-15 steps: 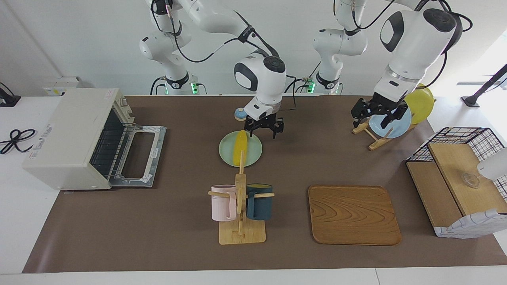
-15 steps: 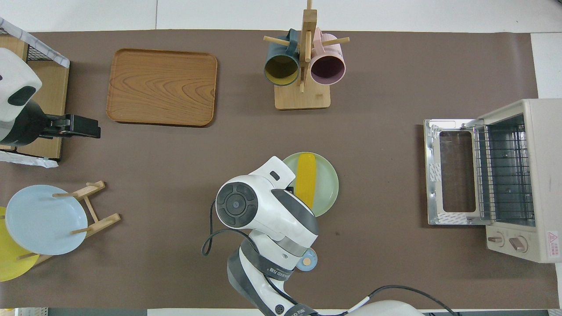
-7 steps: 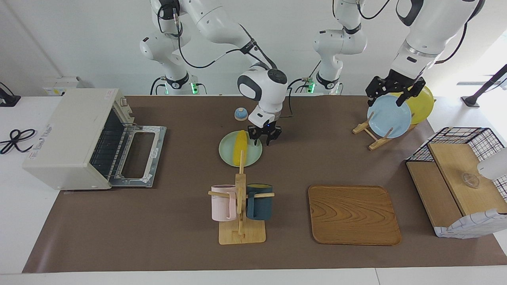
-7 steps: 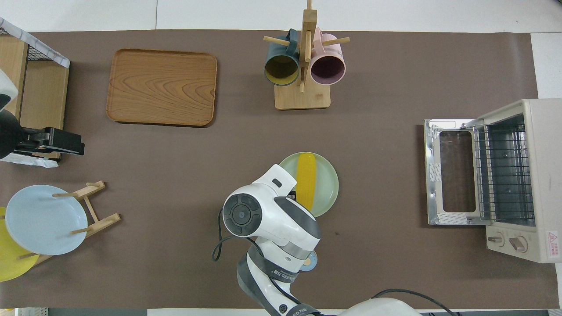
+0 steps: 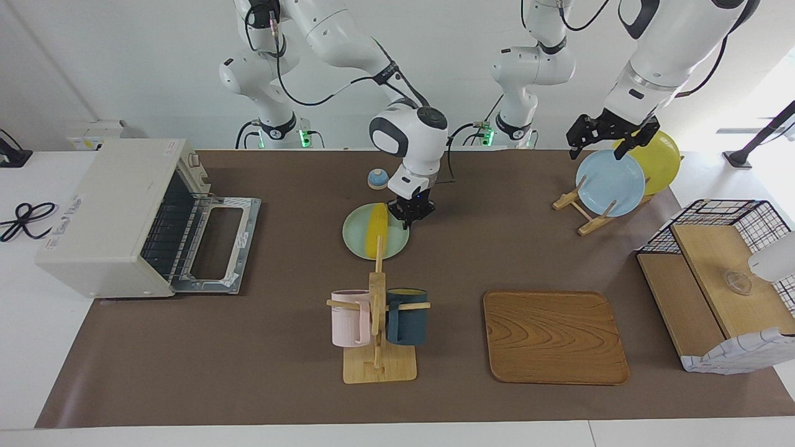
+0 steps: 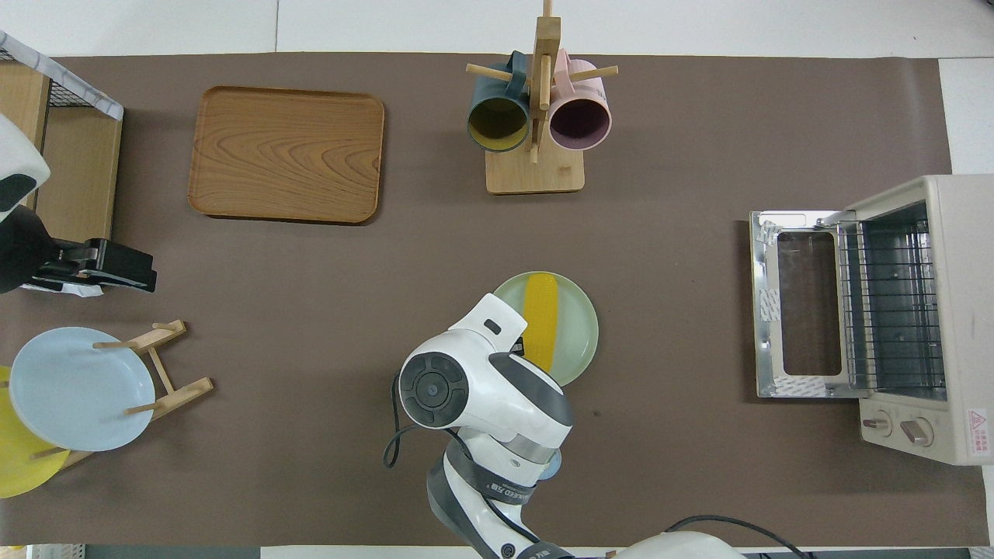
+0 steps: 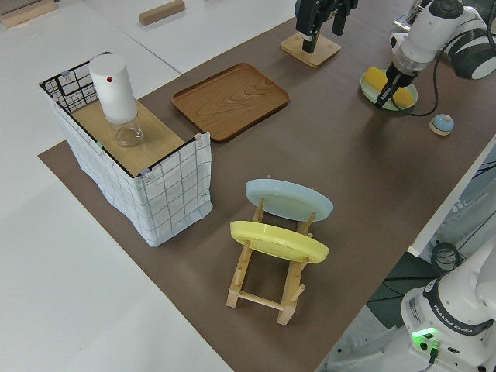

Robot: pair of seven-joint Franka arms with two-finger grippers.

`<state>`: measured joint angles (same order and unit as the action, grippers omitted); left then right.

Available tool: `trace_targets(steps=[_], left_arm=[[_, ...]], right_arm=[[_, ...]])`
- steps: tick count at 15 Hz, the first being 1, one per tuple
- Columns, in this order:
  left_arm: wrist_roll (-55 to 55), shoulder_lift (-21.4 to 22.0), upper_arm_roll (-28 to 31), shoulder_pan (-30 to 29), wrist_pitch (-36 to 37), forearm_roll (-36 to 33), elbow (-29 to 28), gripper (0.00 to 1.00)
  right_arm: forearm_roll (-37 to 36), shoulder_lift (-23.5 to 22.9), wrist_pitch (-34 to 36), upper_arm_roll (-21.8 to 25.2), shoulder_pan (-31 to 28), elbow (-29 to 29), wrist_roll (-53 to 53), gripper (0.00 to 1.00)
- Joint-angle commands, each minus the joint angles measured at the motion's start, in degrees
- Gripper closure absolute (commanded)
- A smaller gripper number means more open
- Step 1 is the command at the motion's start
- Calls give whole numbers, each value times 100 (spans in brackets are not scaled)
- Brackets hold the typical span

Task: Put corn in oven
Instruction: 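Grasp the rim of the green plate with the right gripper, then carry the plate with the corn toward the open oven with the right gripper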

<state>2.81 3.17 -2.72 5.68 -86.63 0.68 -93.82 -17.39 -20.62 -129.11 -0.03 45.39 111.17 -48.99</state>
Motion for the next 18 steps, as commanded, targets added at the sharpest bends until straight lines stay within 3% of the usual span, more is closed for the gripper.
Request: trace_targets(steps=[1,4,7,10,15,18], left_arm=[[-52,-36,-159,-137,-171,-94,48,0],[-43,35,-159,-128,-205,-121,-40,0],[45,0,-159,-180,-337,-68,-14,0],[18,35,-159,-199,-329,-68,-31,0],[10,0,-159,-199,-584,-77,-22,0],[18,8,-159,-199,-566,-77,-31,0]], right_arm=[[-421,102,524,-5,-22,-32,362,100],[-449,67,1781,-5,-65,-814,820,100],[-440,364,2302,56,-363,-983,1383,100],[-370,935,2347,39,-1241,-633,2066,100],[-352,1709,2260,47,-1769,368,2332,100],[-352,1921,2259,47,-2296,633,2806,100]])
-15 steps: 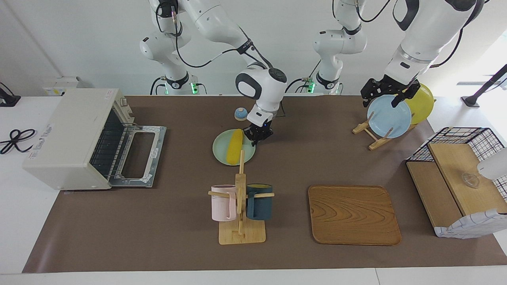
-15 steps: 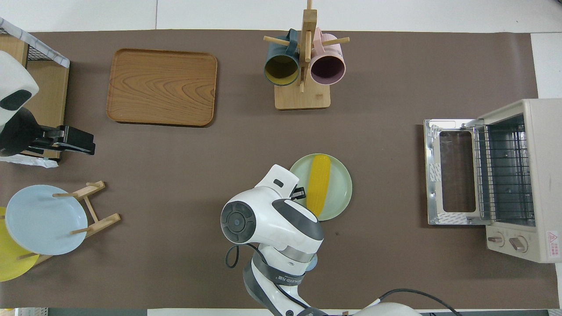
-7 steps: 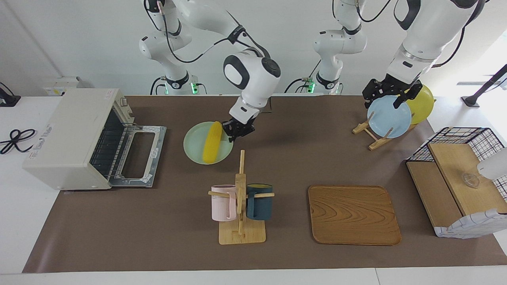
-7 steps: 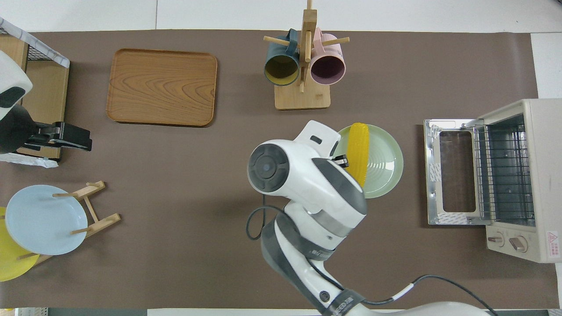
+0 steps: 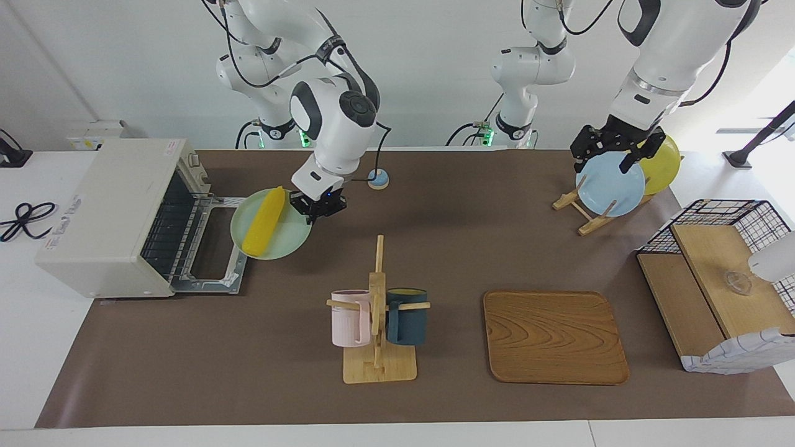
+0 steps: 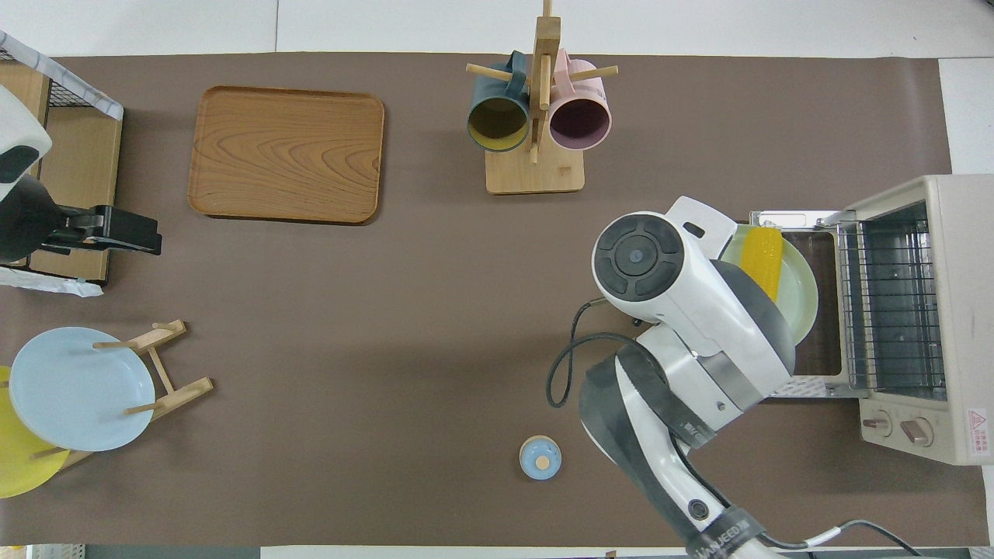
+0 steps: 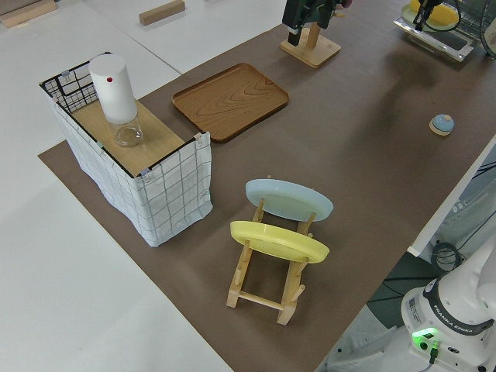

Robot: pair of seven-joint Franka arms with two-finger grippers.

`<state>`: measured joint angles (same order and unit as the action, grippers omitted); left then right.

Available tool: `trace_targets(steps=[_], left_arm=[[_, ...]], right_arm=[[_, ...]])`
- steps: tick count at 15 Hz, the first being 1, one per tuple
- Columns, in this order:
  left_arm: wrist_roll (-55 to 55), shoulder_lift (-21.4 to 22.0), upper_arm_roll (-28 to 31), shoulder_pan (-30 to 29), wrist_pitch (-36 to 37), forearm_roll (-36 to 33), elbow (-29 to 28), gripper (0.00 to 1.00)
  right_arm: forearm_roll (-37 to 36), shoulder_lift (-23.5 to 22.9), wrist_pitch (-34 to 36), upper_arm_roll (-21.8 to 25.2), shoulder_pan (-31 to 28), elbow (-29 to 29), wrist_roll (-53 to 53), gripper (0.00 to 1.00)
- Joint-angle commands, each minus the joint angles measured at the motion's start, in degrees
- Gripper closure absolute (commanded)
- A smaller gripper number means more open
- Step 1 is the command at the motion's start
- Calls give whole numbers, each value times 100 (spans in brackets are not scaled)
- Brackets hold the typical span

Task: Put corn in oven
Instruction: 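Carry the plate with the corn toward the open oven with the right gripper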

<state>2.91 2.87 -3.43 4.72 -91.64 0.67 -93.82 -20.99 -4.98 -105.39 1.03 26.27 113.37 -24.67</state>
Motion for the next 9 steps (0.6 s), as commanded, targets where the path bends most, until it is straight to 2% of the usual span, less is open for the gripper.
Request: trace_targets(steps=[1,3,9], left_arm=[[17,38,-88,-102,-56,-75,-31,0],[17,38,-88,-94,-47,-75,-40,0],[8,38,-97,-111,58,-75,-31,0]], right_arm=[[7,410,-131,-59,-525,518,462,100],[7,410,-271,-59,-963,607,585,100],[7,489,-947,-59,-1703,1098,1148,100]])
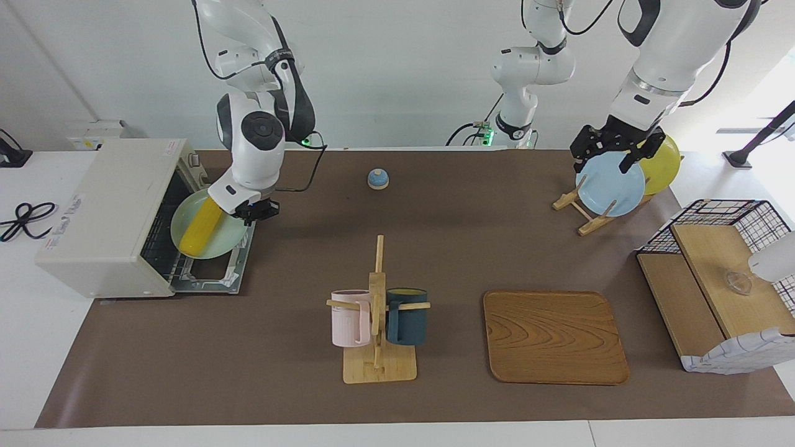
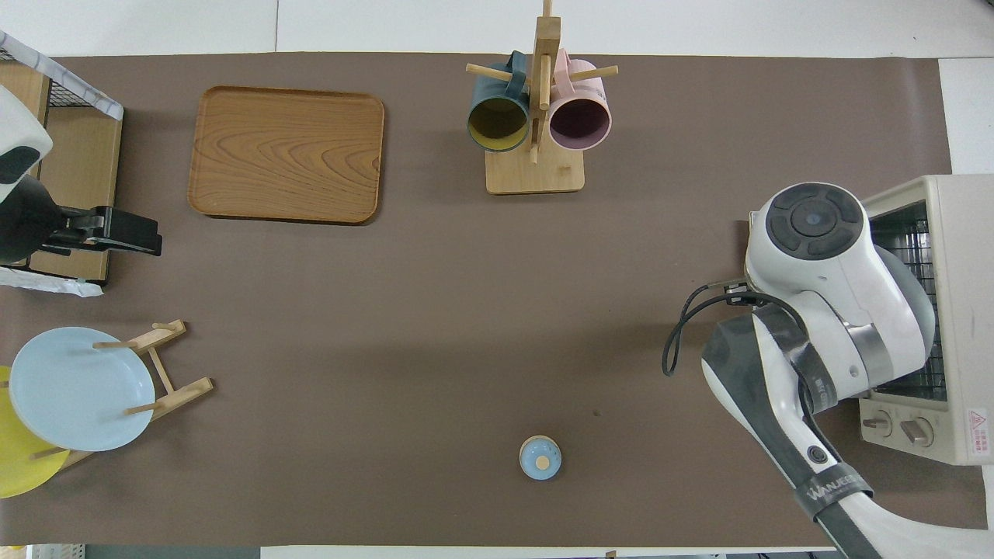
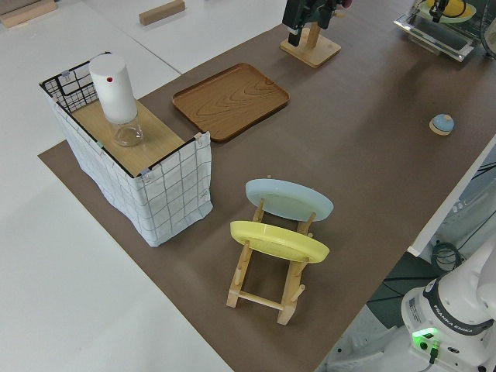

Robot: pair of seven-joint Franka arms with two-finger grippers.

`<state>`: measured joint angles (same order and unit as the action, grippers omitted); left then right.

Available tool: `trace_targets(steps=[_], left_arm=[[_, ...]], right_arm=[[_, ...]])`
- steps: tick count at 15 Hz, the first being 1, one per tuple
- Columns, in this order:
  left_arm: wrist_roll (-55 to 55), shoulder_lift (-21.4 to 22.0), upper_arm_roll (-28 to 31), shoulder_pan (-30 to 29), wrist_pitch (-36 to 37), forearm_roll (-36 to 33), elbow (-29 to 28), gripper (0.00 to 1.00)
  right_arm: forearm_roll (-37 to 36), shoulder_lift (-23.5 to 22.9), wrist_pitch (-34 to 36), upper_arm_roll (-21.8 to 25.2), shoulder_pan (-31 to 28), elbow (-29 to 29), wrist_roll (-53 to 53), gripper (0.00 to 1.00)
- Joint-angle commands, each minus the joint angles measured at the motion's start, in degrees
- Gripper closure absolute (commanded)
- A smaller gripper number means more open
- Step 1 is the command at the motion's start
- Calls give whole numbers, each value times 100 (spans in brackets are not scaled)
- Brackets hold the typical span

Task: Put corn in oven
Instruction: 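Push the plate into the oven with the right gripper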

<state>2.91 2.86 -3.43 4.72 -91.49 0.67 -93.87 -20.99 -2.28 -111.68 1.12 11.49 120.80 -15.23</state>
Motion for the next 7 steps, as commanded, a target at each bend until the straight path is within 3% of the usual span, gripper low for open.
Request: trace_targets(steps=[1,7], left_arm=[[0,39,-105,-129,35,-75,-27,0],[-27,39,-219,-269,43,-75,-27,0]], right_arm=[[7,254,-476,-59,-304,452,300,100],[-10,377,-979,-59,-542,893,336,100]])
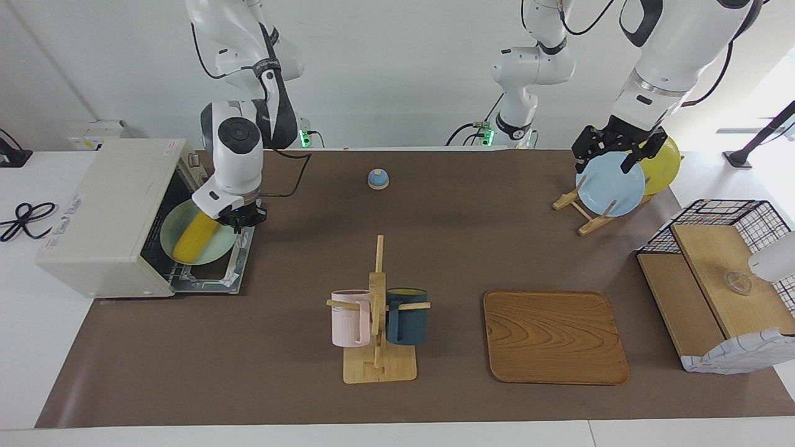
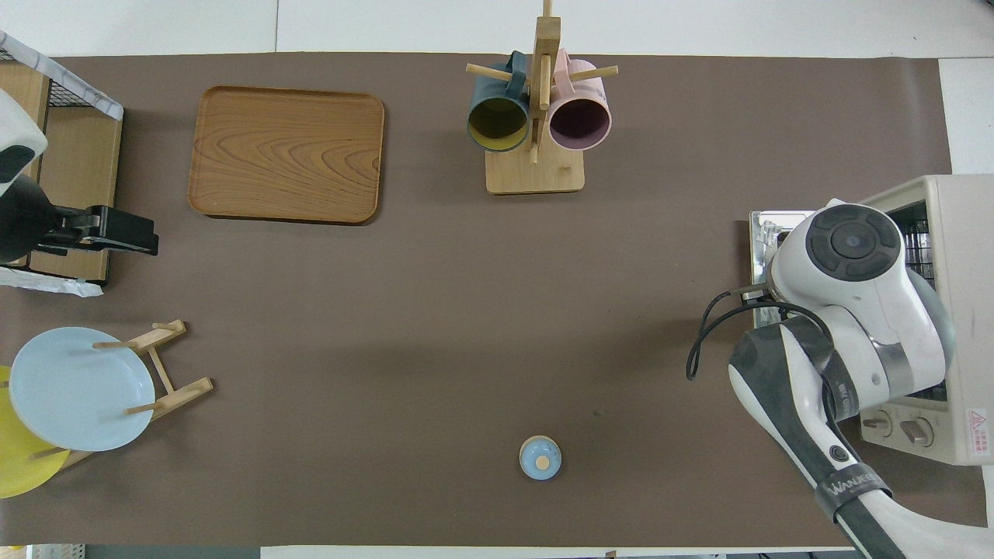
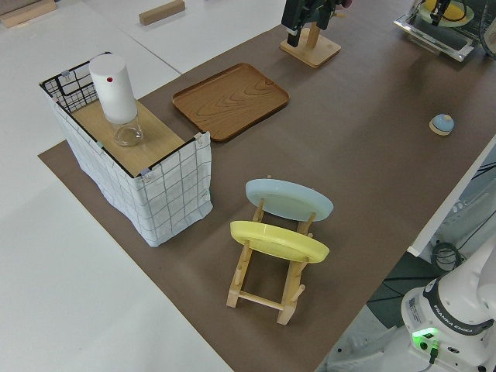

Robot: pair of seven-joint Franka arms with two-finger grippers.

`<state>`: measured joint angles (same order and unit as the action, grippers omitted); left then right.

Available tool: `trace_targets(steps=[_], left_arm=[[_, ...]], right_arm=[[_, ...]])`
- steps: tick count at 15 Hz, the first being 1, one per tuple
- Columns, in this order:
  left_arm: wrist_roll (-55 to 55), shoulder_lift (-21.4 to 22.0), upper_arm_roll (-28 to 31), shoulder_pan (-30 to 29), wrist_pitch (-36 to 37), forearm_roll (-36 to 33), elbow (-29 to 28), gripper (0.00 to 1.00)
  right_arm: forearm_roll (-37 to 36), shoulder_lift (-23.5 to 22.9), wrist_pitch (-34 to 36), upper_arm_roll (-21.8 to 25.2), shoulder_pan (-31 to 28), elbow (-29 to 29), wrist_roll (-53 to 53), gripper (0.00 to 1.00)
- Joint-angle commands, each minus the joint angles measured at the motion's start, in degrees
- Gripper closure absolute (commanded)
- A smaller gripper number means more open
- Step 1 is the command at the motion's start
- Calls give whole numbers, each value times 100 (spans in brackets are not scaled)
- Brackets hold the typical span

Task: Put corn in oven
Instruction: 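Push the plate into the oven with the right gripper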

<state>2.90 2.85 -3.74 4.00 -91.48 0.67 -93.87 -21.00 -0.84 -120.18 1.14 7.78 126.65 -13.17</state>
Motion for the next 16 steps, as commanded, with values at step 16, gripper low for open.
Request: trace_targets(steps=[16], left_arm=[[9,67,-242,-198,270,-75,-53,0]], right_arm=[[-71,233,-5,-52,-919,273,1115,100]])
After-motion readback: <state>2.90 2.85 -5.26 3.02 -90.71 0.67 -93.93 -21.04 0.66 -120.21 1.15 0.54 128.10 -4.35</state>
